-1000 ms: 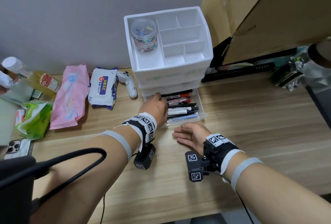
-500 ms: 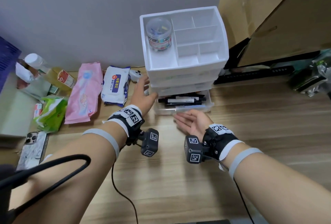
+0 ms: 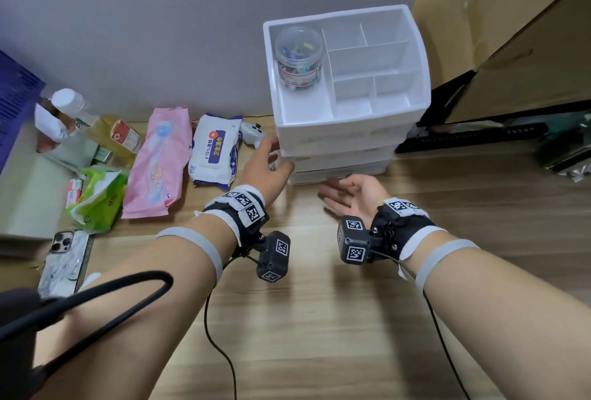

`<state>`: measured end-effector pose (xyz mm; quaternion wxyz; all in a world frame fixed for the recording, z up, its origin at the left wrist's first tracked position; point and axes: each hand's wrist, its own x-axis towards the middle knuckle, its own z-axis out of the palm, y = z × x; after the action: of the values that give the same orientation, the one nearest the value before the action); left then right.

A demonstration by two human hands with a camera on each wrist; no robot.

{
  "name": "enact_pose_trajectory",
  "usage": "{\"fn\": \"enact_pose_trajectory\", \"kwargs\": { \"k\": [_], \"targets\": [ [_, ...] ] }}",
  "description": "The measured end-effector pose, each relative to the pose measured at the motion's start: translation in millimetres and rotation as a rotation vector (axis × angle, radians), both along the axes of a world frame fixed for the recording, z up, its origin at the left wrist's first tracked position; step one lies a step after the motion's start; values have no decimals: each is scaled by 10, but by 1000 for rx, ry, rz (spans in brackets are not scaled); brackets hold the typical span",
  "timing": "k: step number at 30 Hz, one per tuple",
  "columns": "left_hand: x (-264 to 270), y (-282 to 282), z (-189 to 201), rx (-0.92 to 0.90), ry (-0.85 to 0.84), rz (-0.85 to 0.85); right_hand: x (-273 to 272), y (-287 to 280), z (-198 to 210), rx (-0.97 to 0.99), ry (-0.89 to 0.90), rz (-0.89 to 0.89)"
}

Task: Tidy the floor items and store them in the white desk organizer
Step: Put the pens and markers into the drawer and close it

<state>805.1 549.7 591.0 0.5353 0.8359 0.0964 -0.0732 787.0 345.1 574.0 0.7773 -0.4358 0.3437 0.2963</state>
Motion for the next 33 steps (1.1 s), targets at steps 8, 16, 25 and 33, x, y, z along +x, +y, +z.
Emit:
{"fn": "enact_pose_trajectory", "kwargs": {
  "k": [8, 16, 25, 33],
  "targets": [
    [6, 80, 124, 79, -48, -96, 95, 9, 98, 5, 30, 107],
    [130, 165, 118, 84, -60, -122, 131, 104, 83, 117, 21, -90],
    [138, 201, 99, 43, -48, -122, 220, 236, 16, 123, -56, -370],
    [138, 213, 72, 7, -27, -129, 179, 224, 178, 62, -76, -282]
  ]
}}
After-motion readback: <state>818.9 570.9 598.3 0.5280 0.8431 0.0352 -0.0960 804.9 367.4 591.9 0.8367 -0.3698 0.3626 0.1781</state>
